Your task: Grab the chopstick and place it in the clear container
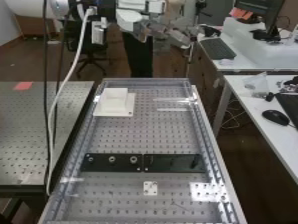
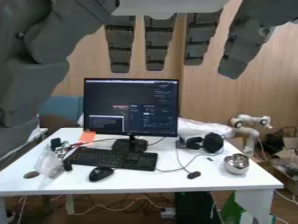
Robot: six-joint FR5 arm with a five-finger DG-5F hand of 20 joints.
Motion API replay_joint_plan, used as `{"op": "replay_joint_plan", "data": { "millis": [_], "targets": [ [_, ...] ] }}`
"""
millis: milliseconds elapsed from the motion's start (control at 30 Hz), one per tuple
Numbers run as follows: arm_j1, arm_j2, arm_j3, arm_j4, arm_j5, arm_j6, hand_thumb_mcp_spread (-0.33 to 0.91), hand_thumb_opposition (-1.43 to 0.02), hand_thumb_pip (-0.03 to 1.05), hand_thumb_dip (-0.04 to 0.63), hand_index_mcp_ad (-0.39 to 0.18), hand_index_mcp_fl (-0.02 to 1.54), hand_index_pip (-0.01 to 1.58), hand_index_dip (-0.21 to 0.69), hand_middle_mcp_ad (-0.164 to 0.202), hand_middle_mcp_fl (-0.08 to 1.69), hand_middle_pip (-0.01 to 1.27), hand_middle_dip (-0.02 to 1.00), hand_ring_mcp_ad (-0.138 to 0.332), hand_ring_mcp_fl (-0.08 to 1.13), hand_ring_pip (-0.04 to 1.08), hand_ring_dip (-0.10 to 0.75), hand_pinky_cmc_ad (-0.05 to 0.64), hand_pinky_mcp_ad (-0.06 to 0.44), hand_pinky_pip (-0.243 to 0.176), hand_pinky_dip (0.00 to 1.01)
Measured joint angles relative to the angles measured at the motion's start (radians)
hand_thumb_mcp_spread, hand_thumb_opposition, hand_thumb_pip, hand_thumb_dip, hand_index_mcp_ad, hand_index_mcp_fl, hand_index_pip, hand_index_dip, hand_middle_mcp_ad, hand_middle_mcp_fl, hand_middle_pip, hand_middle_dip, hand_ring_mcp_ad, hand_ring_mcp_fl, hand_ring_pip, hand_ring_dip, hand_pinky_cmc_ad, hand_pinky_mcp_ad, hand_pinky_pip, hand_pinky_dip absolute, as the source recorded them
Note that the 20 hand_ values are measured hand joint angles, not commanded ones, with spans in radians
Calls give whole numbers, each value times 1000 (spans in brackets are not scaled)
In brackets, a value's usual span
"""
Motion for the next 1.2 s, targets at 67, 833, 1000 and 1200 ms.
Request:
{"op": "replay_joint_plan", "data": {
  "millis": [67, 833, 1000, 1200],
  "targets": [
    [-7, -2, 4, 6, -7, 6, 194, -663, 375, 68, -164, 176, 47, 236, 0, 54, 119, 248, 147, 16, 108, 134, 459, 293, -42, 164],
    [-122, -140, 157, -3, -129, 147, 211, -663, 356, 70, -155, 260, 52, 227, 10, 120, 120, 248, 152, 16, 108, 134, 464, 298, -47, 164],
    [-124, -147, 165, -12, -139, 162, 211, -667, 360, 70, -155, 260, 52, 227, 10, 120, 120, 248, 152, 16, 108, 134, 464, 298, -47, 164],
    [-129, -150, 163, -9, -145, 171, 211, -663, 360, 70, -159, 257, 52, 227, 9, 120, 120, 248, 152, 16, 108, 134, 464, 298, -47, 164]
  ]
}}
